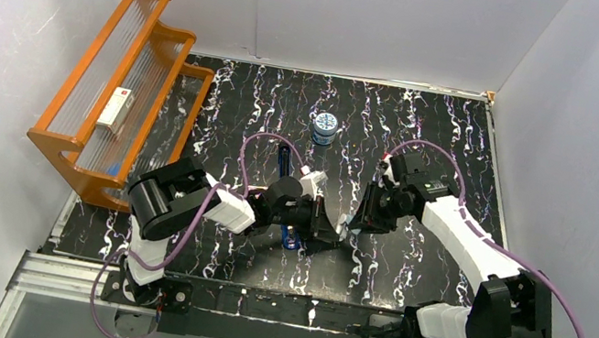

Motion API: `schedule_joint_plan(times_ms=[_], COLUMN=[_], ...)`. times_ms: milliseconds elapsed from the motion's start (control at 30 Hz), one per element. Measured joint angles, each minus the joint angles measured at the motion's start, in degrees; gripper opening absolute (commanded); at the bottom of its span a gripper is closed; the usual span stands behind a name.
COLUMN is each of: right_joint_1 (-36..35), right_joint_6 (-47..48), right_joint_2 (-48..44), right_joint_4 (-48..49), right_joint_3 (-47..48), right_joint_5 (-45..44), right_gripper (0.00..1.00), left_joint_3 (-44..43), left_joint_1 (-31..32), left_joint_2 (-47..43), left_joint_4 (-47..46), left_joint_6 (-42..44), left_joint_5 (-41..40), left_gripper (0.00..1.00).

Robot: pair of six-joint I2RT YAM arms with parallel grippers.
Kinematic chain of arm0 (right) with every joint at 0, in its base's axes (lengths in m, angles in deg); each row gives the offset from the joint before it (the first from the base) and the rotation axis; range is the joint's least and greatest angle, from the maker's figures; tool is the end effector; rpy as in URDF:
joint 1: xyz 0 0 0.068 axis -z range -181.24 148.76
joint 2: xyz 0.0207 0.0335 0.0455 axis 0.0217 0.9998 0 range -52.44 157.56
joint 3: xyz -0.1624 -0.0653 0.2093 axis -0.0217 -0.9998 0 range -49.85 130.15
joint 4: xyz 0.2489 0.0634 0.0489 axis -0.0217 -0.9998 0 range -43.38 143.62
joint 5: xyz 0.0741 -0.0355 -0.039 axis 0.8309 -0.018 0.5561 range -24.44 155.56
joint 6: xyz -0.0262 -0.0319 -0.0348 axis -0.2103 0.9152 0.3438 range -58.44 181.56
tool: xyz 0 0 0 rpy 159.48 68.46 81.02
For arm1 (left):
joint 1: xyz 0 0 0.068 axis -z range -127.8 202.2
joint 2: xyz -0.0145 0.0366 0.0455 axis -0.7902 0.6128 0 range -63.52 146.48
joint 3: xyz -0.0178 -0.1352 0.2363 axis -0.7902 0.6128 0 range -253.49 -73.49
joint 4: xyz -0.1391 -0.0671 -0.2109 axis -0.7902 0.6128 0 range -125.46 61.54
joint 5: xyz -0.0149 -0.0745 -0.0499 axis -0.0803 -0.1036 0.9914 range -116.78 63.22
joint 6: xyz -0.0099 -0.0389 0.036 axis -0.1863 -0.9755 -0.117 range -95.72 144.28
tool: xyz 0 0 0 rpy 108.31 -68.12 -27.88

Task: Load the staples into the stapler

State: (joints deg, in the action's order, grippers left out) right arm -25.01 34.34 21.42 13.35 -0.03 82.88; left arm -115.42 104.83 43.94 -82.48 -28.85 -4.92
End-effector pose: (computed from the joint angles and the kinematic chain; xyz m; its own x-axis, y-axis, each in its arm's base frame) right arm 0.2168 0.1071 0.2247 -0.9634 0.0529 -0.2627 -0.0699 0.8968 0.4368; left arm 0.2061 -0.2915 0.1333 -0.8771 -0.0749 -0.4744 0.4170 0.3714 -0.8296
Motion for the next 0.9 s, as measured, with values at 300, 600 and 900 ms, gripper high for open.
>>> schedule_joint_plan(times_ms=[300, 600, 900], right_joint_1=[3.17, 4.31, 5.07], right_joint_6=[-0.48, -0.42, -0.46], right_joint_2=[1.79, 8.92, 12.68], right_joint_4=[-0.07, 2.75, 6.47], right_joint_3=[3.69, 5.60, 6.80], right_joint_5=[-1.36, -3.45, -5.90], right_gripper=[0.24, 0.28, 0.36], left_joint_3=[0.81, -2.16, -5.46], left_joint_1=[0.13, 0.74, 0.70], left_joint_2=[0.68, 3.78, 4.79], left_joint_4=[-0.52, 2.84, 6.97], left_joint_6=[1.18, 1.79, 0.33], left_joint_5=[0.02, 0.24, 1.33], left_gripper=[0.00, 0.00, 0.00])
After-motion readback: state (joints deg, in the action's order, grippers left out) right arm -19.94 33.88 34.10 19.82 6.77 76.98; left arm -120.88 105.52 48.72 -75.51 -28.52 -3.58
